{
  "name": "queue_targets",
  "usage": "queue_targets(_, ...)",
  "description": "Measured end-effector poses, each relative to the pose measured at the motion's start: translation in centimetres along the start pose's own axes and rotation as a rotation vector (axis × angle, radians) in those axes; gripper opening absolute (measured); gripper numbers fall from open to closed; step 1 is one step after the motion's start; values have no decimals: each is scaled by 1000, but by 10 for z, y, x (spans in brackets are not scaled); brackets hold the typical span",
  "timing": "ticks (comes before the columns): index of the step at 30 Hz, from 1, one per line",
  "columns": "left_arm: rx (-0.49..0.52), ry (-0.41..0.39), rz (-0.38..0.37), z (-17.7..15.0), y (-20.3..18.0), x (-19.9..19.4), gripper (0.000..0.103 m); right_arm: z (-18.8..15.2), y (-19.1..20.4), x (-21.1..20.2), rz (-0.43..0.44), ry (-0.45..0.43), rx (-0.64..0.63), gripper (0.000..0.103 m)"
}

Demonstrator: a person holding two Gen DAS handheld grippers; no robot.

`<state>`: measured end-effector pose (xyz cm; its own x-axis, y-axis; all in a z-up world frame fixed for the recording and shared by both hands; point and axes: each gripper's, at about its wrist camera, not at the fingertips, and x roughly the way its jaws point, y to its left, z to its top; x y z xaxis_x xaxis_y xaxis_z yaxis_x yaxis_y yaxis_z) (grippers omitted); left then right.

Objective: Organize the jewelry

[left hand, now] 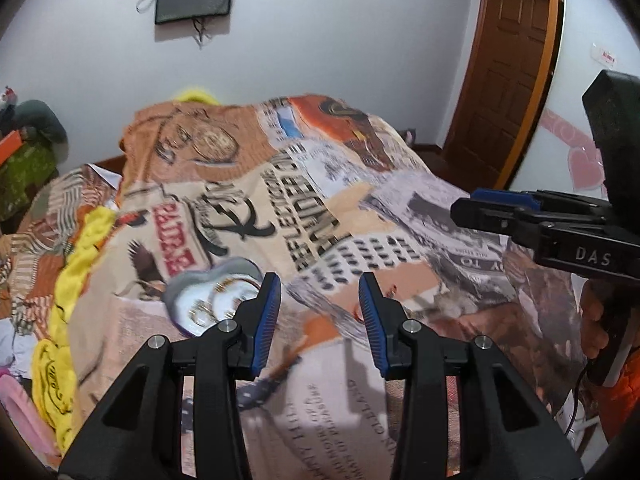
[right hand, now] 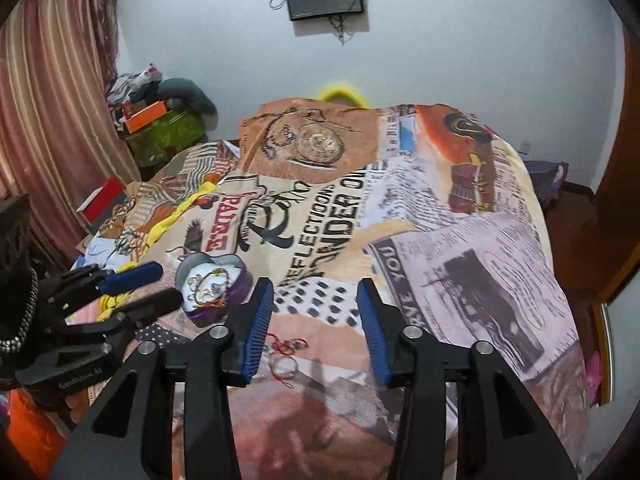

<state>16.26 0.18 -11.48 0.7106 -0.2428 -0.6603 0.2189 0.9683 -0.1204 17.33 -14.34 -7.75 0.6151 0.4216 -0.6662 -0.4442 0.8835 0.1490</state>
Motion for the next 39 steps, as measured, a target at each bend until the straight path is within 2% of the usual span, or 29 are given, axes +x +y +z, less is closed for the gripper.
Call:
queue_targets(8, -4, 95, -17, -24, -8, 28, 40, -28, -3, 26, 53, 113, 14, 40)
queue_targets(11, -5, 122, -11, -32, -6, 33, 40, -39, 6, 39, 53, 161, -21, 40)
queue_targets(18, -35, 129, -12, -41, 4, 31, 40, -47, 12, 57, 30, 231, -86, 40)
queue_targets(26, -44, 132, -12, -44, 7, 31, 40, -48, 21, 62, 52, 246, -138, 40)
queue_targets(31, -42, 129, -16, -43, 6, 30, 40, -48, 16, 62, 68, 244, -117, 20)
queue_targets(39, -22, 128, -30, -35, 0, 31, 40, -50, 5, 52, 84, 223, -75, 20)
